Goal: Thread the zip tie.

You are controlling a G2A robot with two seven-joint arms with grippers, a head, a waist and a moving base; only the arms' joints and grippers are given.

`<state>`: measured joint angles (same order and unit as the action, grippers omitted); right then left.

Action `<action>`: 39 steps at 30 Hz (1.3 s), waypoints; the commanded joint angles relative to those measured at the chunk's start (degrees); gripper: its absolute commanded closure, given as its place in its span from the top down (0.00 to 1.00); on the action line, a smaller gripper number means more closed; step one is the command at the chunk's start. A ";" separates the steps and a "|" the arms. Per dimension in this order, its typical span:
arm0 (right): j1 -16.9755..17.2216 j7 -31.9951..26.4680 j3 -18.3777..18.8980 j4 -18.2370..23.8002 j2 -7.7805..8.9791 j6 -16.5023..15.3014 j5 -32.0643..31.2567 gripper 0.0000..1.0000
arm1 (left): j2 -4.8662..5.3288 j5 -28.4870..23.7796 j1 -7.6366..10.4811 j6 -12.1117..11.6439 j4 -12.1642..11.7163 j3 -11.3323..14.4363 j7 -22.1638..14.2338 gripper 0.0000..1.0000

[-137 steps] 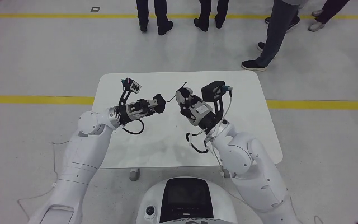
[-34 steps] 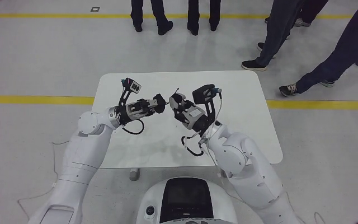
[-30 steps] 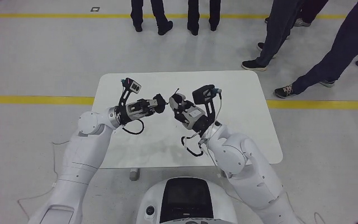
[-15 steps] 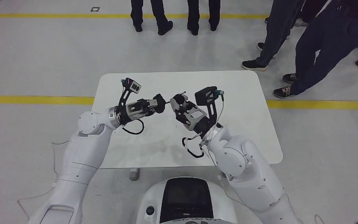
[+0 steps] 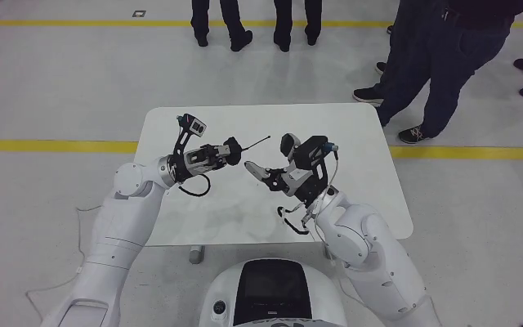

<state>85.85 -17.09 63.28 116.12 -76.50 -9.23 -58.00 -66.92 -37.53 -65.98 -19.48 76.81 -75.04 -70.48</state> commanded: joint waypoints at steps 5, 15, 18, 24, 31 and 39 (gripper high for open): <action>-0.55 1.52 0.62 0.37 0.23 0.28 -5.90 1.00 | -0.08 -1.28 -0.45 1.83 0.60 0.43 1.64 0.00; 1.34 11.37 0.24 0.89 1.34 -0.08 -29.89 1.00 | 0.26 -11.71 -2.11 13.83 2.43 -0.10 2.85 0.00; 1.44 13.13 0.32 0.59 1.56 -0.26 -31.96 1.00 | 0.29 -14.41 -2.53 16.07 2.10 -0.19 3.12 0.00; -0.77 13.39 0.50 -0.57 2.92 -1.69 -31.96 1.00 | 0.30 -16.86 -2.52 17.71 1.81 -0.11 2.81 0.00; -1.04 13.40 0.62 -0.56 3.00 -1.87 -31.96 1.00 | 0.26 -17.24 -2.73 18.20 2.03 0.04 3.96 0.00; -5.16 14.97 -2.79 -1.90 6.39 -0.09 -31.96 1.00 | -0.28 -29.86 -4.49 27.80 3.25 1.51 5.82 0.00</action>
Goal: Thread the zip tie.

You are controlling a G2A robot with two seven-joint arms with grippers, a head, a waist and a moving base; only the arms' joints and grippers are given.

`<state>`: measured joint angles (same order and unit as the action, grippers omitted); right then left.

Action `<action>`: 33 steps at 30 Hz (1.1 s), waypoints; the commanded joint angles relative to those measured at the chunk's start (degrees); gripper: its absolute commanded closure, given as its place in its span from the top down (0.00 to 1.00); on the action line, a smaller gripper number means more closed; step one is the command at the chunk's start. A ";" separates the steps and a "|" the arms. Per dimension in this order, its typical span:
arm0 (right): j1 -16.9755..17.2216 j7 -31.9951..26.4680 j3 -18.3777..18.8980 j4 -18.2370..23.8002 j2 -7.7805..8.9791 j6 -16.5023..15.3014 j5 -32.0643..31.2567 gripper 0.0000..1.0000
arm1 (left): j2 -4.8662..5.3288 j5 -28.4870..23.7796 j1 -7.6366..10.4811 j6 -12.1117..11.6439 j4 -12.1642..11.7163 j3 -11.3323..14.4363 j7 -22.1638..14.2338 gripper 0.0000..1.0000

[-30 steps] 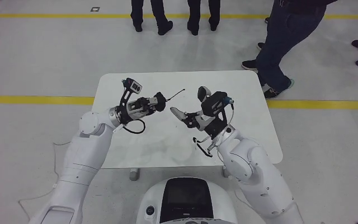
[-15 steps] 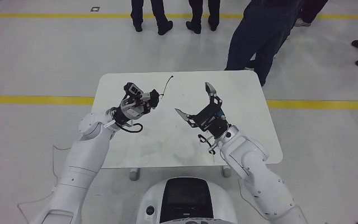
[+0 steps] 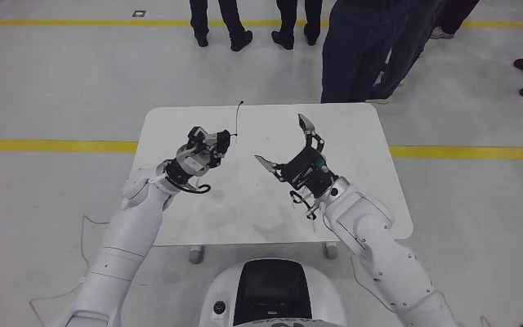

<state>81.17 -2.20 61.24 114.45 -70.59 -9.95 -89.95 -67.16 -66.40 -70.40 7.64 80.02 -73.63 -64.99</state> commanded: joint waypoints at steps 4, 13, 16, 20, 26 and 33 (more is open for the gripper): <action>-2.37 0.67 -3.82 -1.25 2.40 3.41 0.00 1.00 | -0.17 -4.10 -0.42 3.84 0.34 0.71 1.32 0.00; -5.99 4.07 -10.66 -2.64 5.85 11.42 0.00 1.00 | -0.33 -5.77 -0.85 4.30 1.38 1.40 2.18 0.00; -6.93 4.90 -13.09 -3.00 6.68 13.41 0.00 0.72 | -0.33 -5.77 -0.85 4.30 1.38 1.40 2.18 0.00; -8.40 5.33 -15.98 -3.64 7.31 15.48 0.00 0.49 | -0.33 -5.77 -0.85 4.30 1.38 1.40 2.18 0.00; -10.50 5.09 -19.21 -4.62 7.52 17.48 0.00 0.38 | -0.33 -5.77 -0.85 4.30 1.38 1.40 2.18 0.00; -12.31 4.60 -21.20 -5.23 7.12 18.47 0.00 0.33 | -0.33 -5.77 -0.85 4.30 1.38 1.40 2.18 0.00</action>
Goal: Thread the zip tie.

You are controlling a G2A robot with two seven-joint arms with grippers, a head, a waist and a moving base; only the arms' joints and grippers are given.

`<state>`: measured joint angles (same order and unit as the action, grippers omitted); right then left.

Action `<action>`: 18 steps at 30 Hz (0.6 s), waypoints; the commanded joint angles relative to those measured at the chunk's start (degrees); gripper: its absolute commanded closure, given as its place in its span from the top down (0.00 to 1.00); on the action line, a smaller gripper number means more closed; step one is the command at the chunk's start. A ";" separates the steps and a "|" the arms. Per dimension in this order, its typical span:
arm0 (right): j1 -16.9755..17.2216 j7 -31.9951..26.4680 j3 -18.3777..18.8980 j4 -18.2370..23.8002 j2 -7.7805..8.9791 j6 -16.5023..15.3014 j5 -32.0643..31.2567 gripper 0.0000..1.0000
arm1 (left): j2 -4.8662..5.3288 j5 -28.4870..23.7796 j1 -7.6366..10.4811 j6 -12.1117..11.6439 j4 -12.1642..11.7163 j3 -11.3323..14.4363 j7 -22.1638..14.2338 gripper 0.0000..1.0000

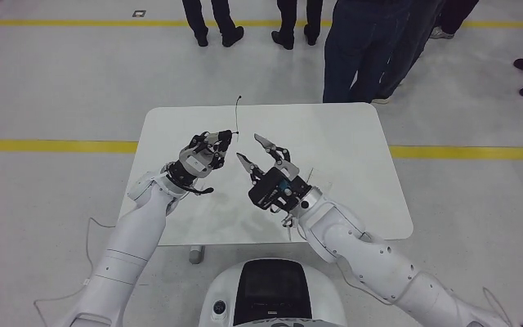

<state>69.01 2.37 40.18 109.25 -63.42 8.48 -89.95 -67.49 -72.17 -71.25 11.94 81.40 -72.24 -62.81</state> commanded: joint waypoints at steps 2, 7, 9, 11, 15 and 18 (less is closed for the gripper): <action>-0.52 0.01 -0.49 -0.21 -0.26 0.24 0.00 0.32 | 0.00 0.00 0.00 0.00 0.00 0.00 0.00 0.00; -1.30 0.02 -1.00 -0.76 -0.80 0.95 0.00 0.29 | 0.00 0.00 0.00 0.00 0.00 0.00 0.00 0.00; -1.60 -0.06 -1.15 -0.87 -1.03 1.00 0.00 0.28 | 0.00 0.00 0.00 0.00 0.00 0.00 0.00 0.00; -1.83 -0.12 -1.26 -0.99 -1.20 0.99 0.00 0.26 | 0.00 0.00 0.00 0.00 0.00 0.00 0.00 0.00; -2.15 -0.19 -1.47 -1.24 -1.59 0.82 0.00 0.25 | 0.00 0.00 0.00 0.00 0.00 0.00 0.00 0.00; -2.28 -0.14 -1.48 -1.36 -1.85 0.81 0.00 0.23 | 0.00 0.00 0.00 0.00 0.00 0.00 0.00 0.00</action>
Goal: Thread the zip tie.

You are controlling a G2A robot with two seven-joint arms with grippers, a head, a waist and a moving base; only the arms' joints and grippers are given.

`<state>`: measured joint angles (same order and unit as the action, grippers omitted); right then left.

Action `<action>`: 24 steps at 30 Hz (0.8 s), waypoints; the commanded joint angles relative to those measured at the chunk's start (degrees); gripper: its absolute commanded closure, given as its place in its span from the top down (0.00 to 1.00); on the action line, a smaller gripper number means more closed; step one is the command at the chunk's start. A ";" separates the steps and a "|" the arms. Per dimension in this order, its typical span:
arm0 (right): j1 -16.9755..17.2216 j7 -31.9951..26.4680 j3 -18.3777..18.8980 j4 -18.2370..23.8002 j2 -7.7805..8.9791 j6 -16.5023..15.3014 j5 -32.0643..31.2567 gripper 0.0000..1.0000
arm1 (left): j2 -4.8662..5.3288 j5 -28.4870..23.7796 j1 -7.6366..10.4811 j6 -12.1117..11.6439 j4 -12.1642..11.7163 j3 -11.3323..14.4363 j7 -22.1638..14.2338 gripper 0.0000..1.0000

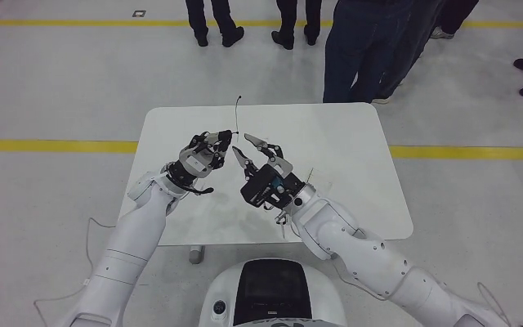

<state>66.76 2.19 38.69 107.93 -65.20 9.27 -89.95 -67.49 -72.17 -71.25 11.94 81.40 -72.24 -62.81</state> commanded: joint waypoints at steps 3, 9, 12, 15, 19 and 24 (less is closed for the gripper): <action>-0.11 0.13 0.05 -0.20 -0.31 0.15 0.00 0.23 | 0.00 0.00 0.00 0.00 0.00 0.00 0.00 0.00; -0.26 0.26 0.12 -0.53 -0.72 0.23 0.00 0.22 | 0.00 0.00 0.00 0.00 0.00 0.00 0.00 0.00; -0.36 0.21 0.18 -0.71 -0.92 0.18 0.00 0.21 | 0.00 0.00 0.00 0.00 0.00 0.00 0.00 0.00; -0.48 0.10 0.21 -0.90 -1.10 0.17 0.00 0.21 | 0.00 0.00 0.00 0.00 0.00 0.00 0.00 0.00; -0.62 -0.16 0.22 -1.16 -1.31 0.24 0.00 0.19 | 0.00 0.00 0.00 0.00 0.00 0.00 0.00 0.00; -0.65 -0.51 0.27 -1.29 -1.52 0.46 0.00 0.12 | 0.00 0.00 0.00 0.00 0.00 0.00 0.00 0.00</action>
<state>66.11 1.71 38.95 106.65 -66.69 9.68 -89.95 -67.49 -72.17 -71.25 11.94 81.40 -72.24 -62.81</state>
